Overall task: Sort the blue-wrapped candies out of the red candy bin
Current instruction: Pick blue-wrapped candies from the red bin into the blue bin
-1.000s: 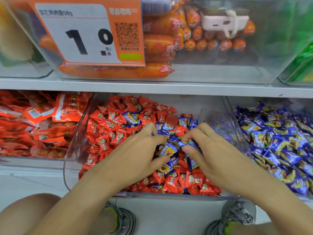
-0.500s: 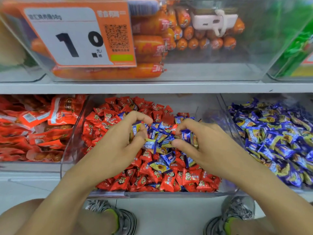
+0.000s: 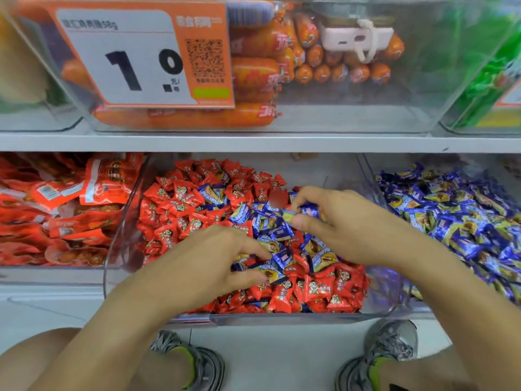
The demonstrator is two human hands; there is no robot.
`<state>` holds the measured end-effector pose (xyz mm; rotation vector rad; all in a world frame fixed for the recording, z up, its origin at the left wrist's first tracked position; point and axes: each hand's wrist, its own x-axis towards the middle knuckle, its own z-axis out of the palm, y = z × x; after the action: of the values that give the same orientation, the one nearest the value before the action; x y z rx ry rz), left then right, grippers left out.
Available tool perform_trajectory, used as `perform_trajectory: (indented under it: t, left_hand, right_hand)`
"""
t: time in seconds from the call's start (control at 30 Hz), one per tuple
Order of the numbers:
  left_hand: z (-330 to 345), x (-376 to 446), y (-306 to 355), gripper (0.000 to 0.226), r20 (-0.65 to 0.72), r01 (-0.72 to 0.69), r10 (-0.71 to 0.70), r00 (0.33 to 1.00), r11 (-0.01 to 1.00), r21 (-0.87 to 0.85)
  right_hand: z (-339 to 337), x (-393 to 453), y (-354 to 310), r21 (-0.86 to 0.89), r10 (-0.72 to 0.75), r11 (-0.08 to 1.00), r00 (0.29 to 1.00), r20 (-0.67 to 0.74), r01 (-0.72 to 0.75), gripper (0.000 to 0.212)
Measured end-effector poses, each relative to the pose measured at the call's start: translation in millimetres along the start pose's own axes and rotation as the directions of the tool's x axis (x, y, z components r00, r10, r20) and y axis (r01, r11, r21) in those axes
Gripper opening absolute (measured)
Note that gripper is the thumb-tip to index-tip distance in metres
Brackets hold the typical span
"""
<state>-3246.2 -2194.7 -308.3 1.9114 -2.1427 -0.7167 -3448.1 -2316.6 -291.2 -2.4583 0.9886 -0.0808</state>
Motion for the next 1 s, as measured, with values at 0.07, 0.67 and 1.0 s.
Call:
perform_trajectory:
  t: [0.07, 0.67, 1.0]
  left_hand:
    - [3.9, 3.7, 0.2, 0.033, -0.004, -0.038, 0.038, 0.999, 0.998, 0.04]
    - [-16.2, -5.6, -7.4, 0.02, -0.502, 0.089, -0.243, 0.83, 0.946, -0.311]
    - [-9.4, -1.0, 5.8, 0.021, -0.418, 0.032, -0.25, 0.873, 0.886, -0.462]
  right_hand:
    - [-7.5, 0.4, 1.6, 0.004, 0.006, 1.0, 1.0, 0.009, -0.006, 0.011]
    - [15.0, 62.7, -5.9, -0.166, -0.077, 0.978, 0.954, 0.288, 0.129, 0.057]
    - [-16.2, 5.7, -1.9, 0.162, -0.151, 0.977, 0.988, 0.044, 0.142, 0.034]
